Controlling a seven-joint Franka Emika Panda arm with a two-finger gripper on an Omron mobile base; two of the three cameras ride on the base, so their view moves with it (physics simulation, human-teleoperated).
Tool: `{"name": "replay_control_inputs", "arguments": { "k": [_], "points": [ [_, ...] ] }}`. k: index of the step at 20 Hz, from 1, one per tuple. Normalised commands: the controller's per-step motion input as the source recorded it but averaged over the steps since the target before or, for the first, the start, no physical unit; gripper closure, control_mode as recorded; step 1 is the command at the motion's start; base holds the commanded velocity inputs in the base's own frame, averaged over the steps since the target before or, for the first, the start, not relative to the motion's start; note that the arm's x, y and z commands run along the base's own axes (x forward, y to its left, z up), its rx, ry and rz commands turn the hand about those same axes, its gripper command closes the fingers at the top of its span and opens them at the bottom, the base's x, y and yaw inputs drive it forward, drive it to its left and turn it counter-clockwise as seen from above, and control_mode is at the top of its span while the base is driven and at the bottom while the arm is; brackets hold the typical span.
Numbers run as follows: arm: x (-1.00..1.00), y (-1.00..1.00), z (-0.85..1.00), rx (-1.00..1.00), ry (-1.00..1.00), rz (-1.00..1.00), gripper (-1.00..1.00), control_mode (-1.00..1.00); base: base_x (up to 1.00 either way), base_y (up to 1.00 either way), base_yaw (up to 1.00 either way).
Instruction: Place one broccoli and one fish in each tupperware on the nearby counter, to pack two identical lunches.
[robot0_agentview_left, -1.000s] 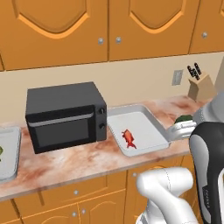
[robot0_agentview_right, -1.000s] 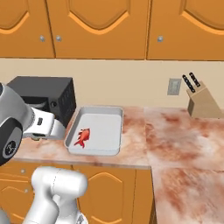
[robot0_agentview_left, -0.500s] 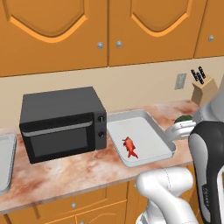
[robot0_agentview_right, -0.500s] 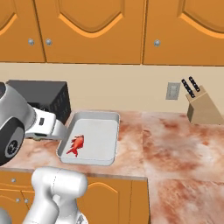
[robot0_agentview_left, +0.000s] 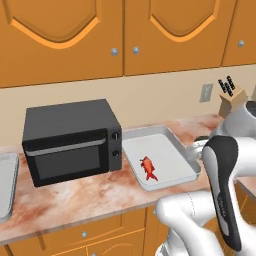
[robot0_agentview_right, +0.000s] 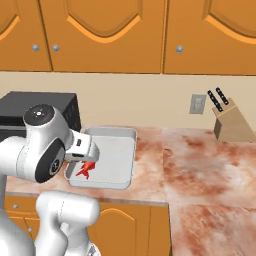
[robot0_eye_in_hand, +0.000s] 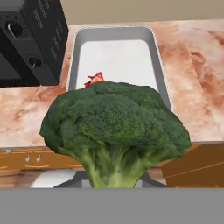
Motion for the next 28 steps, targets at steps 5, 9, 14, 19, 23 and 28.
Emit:
{"name": "replay_control_inputs", "arguments": {
  "k": [5,9,14,19,23,28],
  "points": [
    [0.99,-0.04,-0.39,0.0,0.14,0.0,1.0,-1.0,0.0,0.0,0.0],
    [0.77,-0.03,-0.35,0.0,0.11,0.0,1.0,-1.0,0.0,0.0,0.0],
    [0.61,-0.06,-0.4,0.0,0.05,0.0,1.0,-1.0,0.0,0.0,0.0],
    [0.4,-0.02,-0.49,0.0,0.01,0.0,1.0,-1.0,0.0,0.0,0.0],
    [0.21,0.0,-0.46,0.0,0.0,0.0,1.0,-1.0,0.0,0.0,0.0],
    [0.22,0.0,-0.37,0.0,0.0,0.0,1.0,-1.0,0.0,0.0,0.0]
  ]
}}
